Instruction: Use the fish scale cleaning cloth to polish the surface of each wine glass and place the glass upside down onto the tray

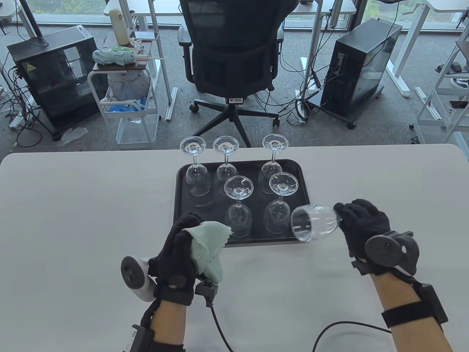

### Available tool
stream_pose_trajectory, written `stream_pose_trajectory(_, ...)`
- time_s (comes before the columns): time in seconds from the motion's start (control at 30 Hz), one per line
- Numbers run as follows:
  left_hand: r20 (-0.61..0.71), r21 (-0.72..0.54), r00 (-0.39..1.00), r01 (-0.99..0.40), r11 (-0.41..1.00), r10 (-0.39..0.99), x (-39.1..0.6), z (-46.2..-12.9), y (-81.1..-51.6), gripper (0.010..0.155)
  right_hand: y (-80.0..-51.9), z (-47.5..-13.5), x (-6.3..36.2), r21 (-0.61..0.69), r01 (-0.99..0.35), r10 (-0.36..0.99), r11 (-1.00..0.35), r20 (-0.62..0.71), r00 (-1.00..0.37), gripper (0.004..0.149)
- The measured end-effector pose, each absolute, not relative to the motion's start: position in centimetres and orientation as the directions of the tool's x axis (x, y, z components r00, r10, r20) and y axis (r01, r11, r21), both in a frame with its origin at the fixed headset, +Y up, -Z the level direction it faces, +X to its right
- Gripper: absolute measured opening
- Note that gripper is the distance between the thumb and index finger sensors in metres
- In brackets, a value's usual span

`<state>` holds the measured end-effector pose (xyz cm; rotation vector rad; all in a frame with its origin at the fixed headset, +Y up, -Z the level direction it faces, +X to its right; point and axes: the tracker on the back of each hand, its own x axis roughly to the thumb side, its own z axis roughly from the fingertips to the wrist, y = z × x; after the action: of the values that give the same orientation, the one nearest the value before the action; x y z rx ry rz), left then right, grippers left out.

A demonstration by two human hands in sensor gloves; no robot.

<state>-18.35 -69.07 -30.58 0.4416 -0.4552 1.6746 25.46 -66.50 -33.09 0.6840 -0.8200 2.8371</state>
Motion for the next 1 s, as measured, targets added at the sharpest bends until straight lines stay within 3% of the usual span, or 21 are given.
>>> stream_pose_trajectory(0.1, 0.552, -0.054, -0.123, -0.992, -0.112, 0.825, -17.6, -30.1, -68.5, 0.051, -66.6, -30.4, 20.3, -0.462, -0.129, -0.129, -0.877, 0.486, -0.864, 0.048)
stream_pose_trajectory(0.3, 0.576, -0.102, -0.075, -0.995, -0.019, 0.814, -15.4, -29.5, -68.1, 0.051, -66.9, -27.6, 14.0, -0.475, -0.084, -0.169, -0.876, 0.465, -0.869, 0.048)
stream_pose_trajectory(0.6, 0.572, -0.163, 0.0, -0.98, 0.114, 0.82, -13.2, -29.5, -68.7, 0.055, -64.9, -26.8, 12.2, -0.551, -0.213, -0.016, -0.807, 0.381, -0.924, 0.049)
stream_pose_trajectory(0.77, 0.572, -0.108, 0.126, -0.968, 0.227, 0.81, -12.5, -29.2, -69.1, 0.061, -65.5, -26.1, 12.3, -0.64, -0.217, -0.062, -0.737, 0.383, -0.922, 0.051)
stream_pose_trajectory(0.87, 0.573, 0.001, 0.165, -0.98, 0.201, 0.803, -13.0, -29.1, -69.1, 0.056, -66.1, -26.2, 13.5, -0.58, -0.38, 0.017, -0.721, 0.533, -0.846, 0.055)
stream_pose_trajectory(1.0, 0.545, 0.0, 0.109, -0.992, 0.13, 0.831, -13.9, -29.4, -69.3, 0.055, -66.9, -27.0, 16.6, -0.489, -0.615, 0.197, -0.619, 0.661, -0.724, 0.077)
